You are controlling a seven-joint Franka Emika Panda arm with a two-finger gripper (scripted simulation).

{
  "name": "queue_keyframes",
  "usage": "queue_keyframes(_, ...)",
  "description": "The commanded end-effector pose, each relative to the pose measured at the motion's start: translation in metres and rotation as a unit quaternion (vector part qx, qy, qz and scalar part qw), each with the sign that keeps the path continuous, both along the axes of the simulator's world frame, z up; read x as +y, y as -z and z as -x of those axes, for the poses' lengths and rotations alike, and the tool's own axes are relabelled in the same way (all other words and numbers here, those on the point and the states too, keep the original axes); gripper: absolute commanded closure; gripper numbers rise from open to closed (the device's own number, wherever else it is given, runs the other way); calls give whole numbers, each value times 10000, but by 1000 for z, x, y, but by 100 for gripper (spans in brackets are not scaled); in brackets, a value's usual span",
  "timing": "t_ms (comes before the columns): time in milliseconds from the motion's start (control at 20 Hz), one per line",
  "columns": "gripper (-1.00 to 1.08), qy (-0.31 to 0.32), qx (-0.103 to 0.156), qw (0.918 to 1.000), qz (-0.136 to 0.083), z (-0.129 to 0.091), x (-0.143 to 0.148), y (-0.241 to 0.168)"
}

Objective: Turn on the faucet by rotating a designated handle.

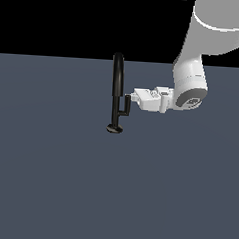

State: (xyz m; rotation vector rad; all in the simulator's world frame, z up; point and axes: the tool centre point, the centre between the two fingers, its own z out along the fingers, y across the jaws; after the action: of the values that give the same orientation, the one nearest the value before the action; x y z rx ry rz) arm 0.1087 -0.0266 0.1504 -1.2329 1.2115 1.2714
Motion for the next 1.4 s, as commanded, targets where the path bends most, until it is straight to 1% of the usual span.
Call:
queue_keyframes(0,108,-17,4,10000,-7,6,0,-2)
queue_keyframes(500,108,-17,4,10000,-7,25,-1,-10)
queue_keyframes(600,108,2,-16,10000,2,22,-1,-10)
queue_keyframes(1350,108,-11,-2,10000,-7,65,-3,7)
